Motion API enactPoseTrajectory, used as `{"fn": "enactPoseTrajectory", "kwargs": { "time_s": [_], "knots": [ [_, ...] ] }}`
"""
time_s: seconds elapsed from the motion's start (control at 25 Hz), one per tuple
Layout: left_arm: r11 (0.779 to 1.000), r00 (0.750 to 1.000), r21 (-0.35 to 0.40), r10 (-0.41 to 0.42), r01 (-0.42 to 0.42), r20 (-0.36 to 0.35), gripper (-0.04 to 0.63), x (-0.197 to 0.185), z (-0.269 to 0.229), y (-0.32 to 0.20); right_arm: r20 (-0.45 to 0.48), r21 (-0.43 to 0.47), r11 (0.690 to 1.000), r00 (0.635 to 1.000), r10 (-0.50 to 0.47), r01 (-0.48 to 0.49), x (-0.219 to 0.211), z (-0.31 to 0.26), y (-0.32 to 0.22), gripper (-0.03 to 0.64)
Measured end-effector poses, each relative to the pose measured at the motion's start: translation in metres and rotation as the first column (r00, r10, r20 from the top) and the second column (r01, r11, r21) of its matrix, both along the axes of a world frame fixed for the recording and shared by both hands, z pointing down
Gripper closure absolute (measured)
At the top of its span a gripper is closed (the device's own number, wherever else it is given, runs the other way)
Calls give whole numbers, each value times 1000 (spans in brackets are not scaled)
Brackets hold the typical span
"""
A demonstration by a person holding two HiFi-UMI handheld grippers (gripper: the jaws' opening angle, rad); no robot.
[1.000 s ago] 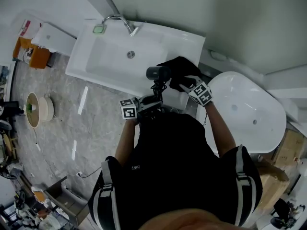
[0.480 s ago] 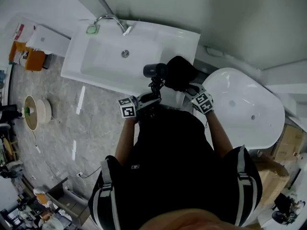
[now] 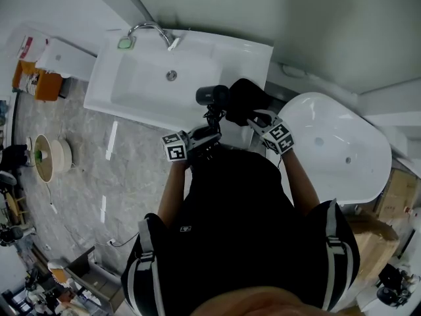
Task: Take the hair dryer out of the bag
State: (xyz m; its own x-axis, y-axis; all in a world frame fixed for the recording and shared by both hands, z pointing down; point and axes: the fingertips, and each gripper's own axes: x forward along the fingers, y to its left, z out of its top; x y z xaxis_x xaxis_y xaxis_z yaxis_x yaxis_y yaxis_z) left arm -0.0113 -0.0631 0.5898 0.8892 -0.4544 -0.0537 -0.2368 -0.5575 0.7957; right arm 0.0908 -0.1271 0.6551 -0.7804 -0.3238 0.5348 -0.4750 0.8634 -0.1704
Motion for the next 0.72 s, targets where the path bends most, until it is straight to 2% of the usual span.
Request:
{"fn": "enactPoseTrajectory", "kwargs": {
  "time_s": [0.72],
  "knots": [
    [1000, 1000, -4, -19, 19, 2, 400, -10, 3, 13, -16, 9, 1000, 1000, -4, 5, -6, 2, 4, 454]
  ]
}}
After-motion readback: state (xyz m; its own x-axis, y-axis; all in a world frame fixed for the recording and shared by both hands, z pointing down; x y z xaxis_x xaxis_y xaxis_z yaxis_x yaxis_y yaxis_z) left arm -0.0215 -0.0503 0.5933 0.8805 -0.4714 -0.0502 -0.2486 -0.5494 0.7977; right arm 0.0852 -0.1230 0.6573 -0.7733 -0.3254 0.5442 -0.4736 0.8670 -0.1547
